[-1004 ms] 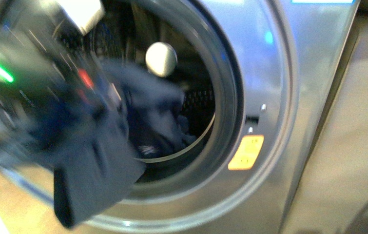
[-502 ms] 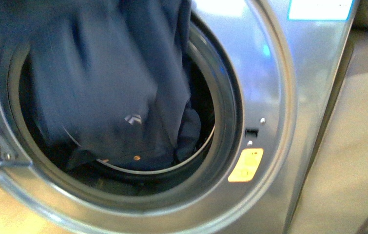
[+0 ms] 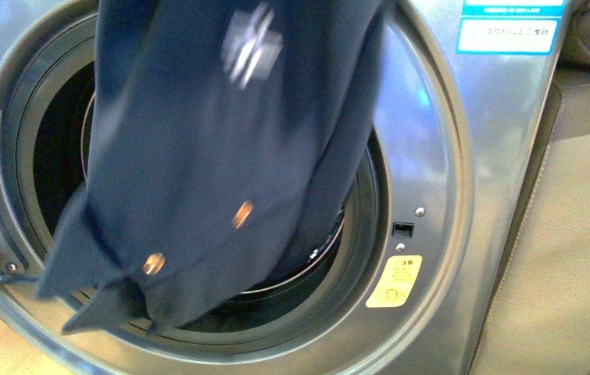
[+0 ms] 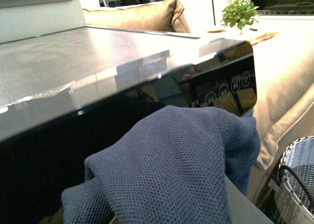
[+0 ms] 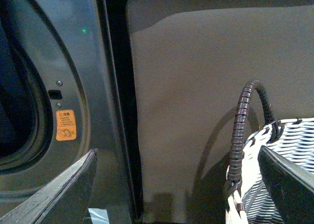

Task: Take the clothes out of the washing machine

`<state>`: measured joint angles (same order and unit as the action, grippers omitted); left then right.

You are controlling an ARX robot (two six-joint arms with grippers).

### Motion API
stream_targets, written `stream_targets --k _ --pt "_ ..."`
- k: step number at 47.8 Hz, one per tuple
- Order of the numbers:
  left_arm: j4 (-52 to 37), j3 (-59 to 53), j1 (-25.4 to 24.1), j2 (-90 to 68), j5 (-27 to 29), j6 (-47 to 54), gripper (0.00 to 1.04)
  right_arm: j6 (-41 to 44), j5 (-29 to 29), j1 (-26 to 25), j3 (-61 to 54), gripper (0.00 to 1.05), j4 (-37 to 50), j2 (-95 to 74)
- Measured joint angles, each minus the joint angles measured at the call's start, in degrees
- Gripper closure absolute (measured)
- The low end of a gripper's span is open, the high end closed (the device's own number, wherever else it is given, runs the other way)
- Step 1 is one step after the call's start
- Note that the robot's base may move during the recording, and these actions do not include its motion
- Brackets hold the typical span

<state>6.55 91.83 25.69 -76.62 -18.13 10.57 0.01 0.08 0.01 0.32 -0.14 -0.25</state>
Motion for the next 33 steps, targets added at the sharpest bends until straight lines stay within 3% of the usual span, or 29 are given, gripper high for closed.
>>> stream_targets --k 18,33 --pt "13.22 32.04 10.64 -12.17 4.07 0.48 0.94 0.00 0.00 0.02 0.00 0.08 0.00 0.00" --pt "13.46 36.06 11.32 -12.61 4.07 0.48 0.94 0.00 0.00 0.00 0.00 0.08 0.00 0.00"
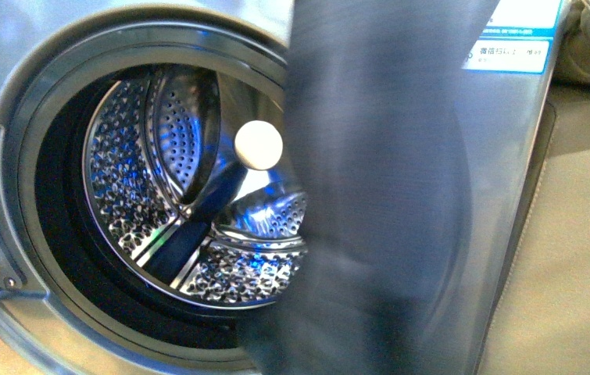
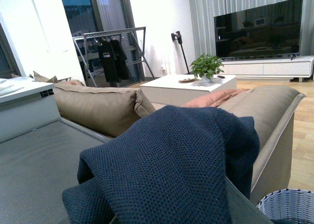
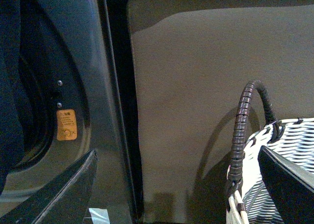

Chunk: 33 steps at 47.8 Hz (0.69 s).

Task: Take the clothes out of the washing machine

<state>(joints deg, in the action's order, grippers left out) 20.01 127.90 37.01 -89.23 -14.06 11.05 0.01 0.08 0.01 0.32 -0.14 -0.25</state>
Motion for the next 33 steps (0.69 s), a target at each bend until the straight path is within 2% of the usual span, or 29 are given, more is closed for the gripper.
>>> stream_targets --k 5,9,12,14,16,23,29,33 --pt "0.22 0.00 0.02 -0.37 0.00 0.00 0.94 -0.31 0.52 -0.11 0.00 0.08 0.00 -0.07" --pt "0.22 0.00 0.00 -0.44 0.22 -0.02 0.94 -11.41 27.87 -10.08 1.14 0.08 3.58 -7.26" --pt "0.22 0.00 -0.02 -0.46 0.20 -0.02 0.94 -19.69 39.71 -15.43 2.58 0.08 8.55 -12.57" --pt "0.22 0.00 -0.04 -0.46 0.22 -0.02 0.94 -23.19 43.95 -17.68 4.15 0.08 12.92 -15.96" --pt "0.22 0.00 -0.04 -0.46 0.22 -0.02 0.94 -25.49 45.75 -18.82 5.70 0.08 16.35 -18.53" --pt "0.22 0.00 0.00 -0.46 0.04 -0.02 0.94 -28.70 45.90 -19.02 12.41 0.08 28.00 -28.79" --pt "0.22 0.00 0.02 -0.46 0.04 -0.02 0.94 -28.96 43.89 -16.33 18.10 0.08 33.90 -36.52" --pt "0.22 0.00 0.02 -0.46 0.07 -0.02 0.94 -28.83 42.99 -12.70 24.22 0.08 36.61 -43.10"
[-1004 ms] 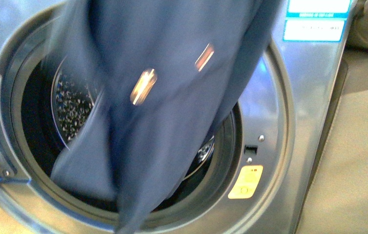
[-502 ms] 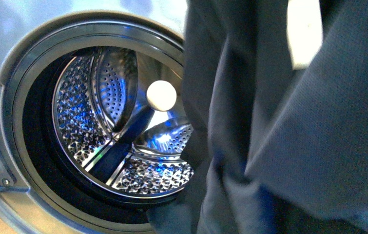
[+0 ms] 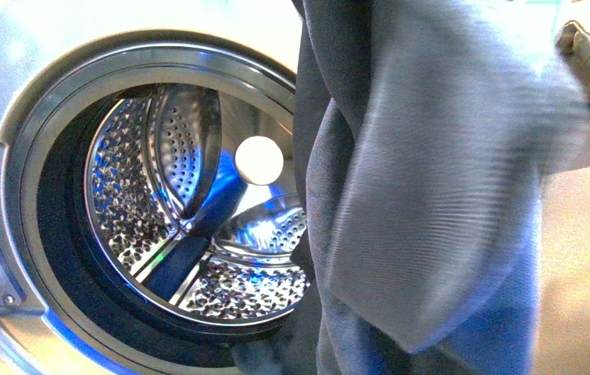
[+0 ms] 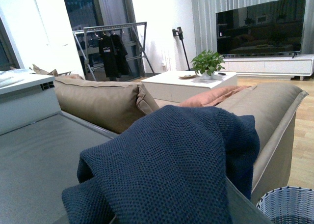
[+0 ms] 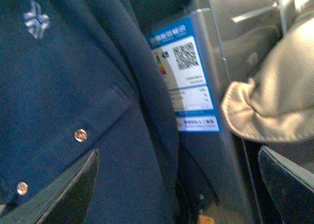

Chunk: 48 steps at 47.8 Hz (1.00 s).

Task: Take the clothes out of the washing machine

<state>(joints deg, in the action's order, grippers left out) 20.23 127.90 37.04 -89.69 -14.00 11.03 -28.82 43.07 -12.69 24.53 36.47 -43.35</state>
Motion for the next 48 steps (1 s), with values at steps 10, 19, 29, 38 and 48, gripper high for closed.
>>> stream_targets --k 10,19,29,38,48 --pt "0.00 0.00 -0.02 0.00 0.09 0.00 0.94 1.57 1.44 6.67 8.61 0.08 2.89 -7.80" --pt "0.00 0.00 0.00 0.00 0.04 0.02 0.94 3.10 3.17 10.99 15.80 0.08 4.33 -14.88" --pt "0.00 0.00 0.00 0.00 0.02 0.00 0.94 5.22 3.61 13.40 21.22 0.08 4.20 -20.68" --pt "0.00 0.00 -0.02 0.00 0.07 0.00 0.94 6.08 4.04 14.36 22.77 0.08 4.22 -23.69" --pt "0.00 0.00 -0.02 0.00 0.07 0.00 0.94 6.38 4.46 14.58 24.85 0.08 4.68 -26.91"
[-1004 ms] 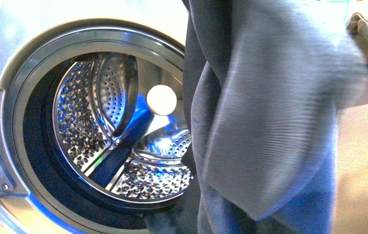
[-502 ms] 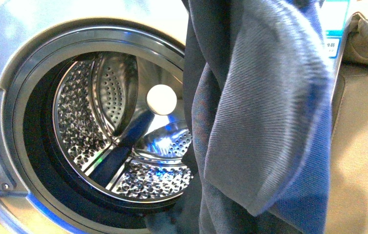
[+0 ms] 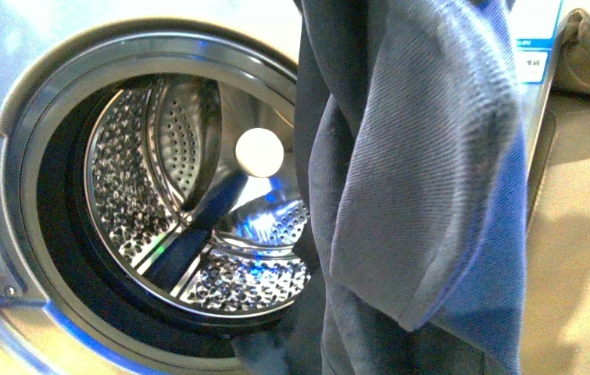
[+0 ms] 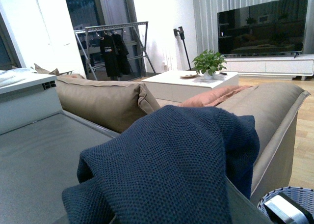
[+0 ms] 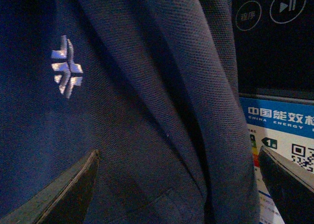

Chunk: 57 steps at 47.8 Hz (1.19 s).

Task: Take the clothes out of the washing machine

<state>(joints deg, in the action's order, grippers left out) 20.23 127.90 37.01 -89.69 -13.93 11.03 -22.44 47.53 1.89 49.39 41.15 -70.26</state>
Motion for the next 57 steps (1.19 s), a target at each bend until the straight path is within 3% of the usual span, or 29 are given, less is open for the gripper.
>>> stream_targets --k 22,35,48,57 --pt "0.00 0.00 0.00 0.00 0.00 0.00 0.94 -4.17 5.53 0.33 4.57 0.08 3.83 -6.34" --pt "0.00 0.00 0.00 0.00 0.00 0.00 0.94 -10.62 10.71 1.49 4.57 0.08 11.45 -9.05" --pt "0.00 0.00 0.02 0.00 0.00 0.00 0.94 -19.39 11.37 3.17 3.48 0.08 20.37 -10.86" --pt "0.00 0.00 0.00 0.00 0.00 0.00 0.94 -23.47 10.80 7.13 2.32 0.08 22.67 -9.64"
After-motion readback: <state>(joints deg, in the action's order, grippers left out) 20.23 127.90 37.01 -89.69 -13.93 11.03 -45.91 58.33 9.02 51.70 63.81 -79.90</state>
